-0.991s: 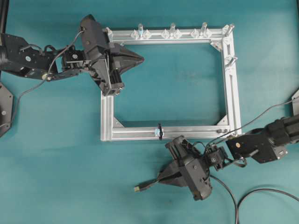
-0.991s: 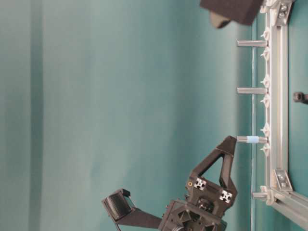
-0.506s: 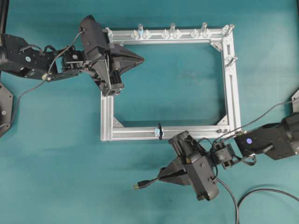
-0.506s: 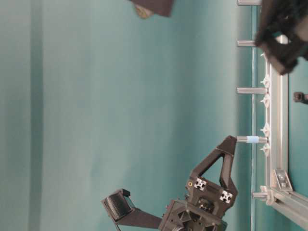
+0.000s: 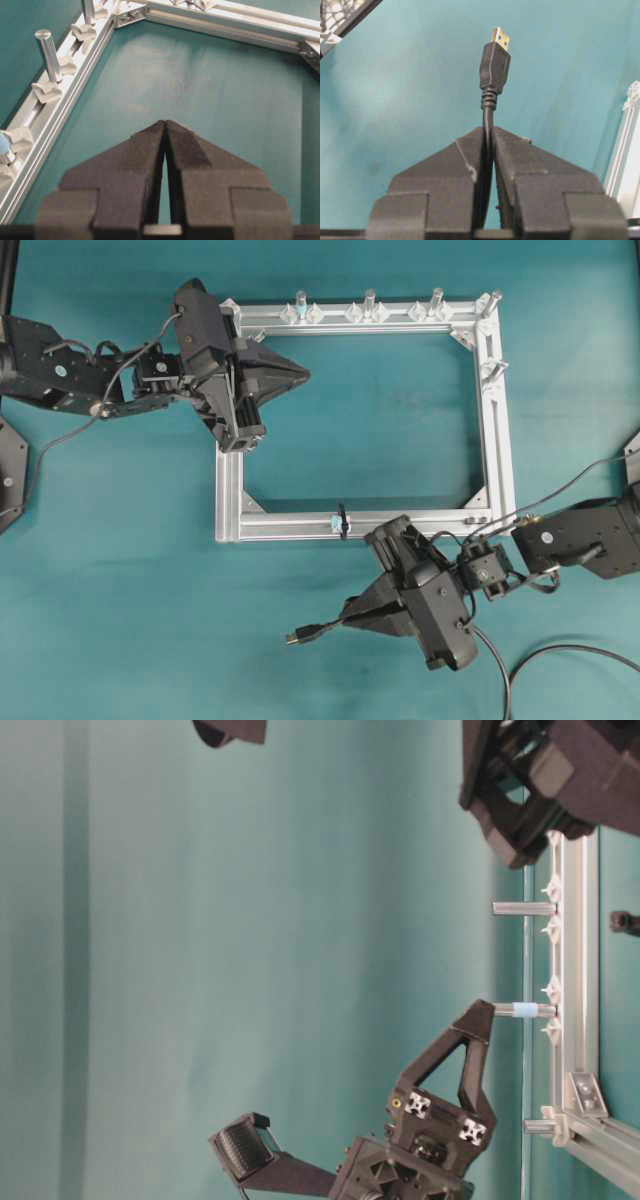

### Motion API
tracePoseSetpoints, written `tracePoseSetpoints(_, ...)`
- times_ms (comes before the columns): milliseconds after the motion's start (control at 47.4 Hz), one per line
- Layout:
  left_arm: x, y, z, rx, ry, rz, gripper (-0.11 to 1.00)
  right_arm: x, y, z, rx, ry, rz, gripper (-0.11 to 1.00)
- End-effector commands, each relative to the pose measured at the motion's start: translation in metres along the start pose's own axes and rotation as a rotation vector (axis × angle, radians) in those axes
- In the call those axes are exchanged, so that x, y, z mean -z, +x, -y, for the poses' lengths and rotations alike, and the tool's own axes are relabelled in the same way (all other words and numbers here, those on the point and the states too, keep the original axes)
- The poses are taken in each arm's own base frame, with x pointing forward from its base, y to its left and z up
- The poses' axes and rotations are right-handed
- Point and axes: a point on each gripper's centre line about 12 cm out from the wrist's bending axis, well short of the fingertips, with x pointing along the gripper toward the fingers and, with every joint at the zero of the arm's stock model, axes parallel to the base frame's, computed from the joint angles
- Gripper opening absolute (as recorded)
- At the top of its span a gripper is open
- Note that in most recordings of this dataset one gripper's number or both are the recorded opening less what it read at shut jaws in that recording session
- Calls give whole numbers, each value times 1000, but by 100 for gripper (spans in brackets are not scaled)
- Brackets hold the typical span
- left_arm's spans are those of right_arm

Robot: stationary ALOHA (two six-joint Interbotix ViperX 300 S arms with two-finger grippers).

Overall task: Insert the wire through the string loop located in the center.
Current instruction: 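Carry the USB plug with the right gripper toward the zip-tie loop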

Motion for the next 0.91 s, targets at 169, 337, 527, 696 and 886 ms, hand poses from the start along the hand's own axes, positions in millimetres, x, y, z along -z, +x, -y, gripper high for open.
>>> tracePoseSetpoints(169,-11,-3,4,11,-5,35,0,-10,-10,-1,-2,-5,34,7)
tracePoseSetpoints(337,-12,-3,4,12,-5,38,0,-7,-19,-1,-2,-5,28,7)
tracePoseSetpoints(527,-11,-3,4,13,-5,35,0,0,-28,0,4,0,14,7)
tracePoseSetpoints(696,-12,-3,4,13,-5,36,0,6,-38,7,23,10,5,7)
tracePoseSetpoints(886,-11,-3,4,13,-5,35,0,14,-52,18,54,27,-14,7)
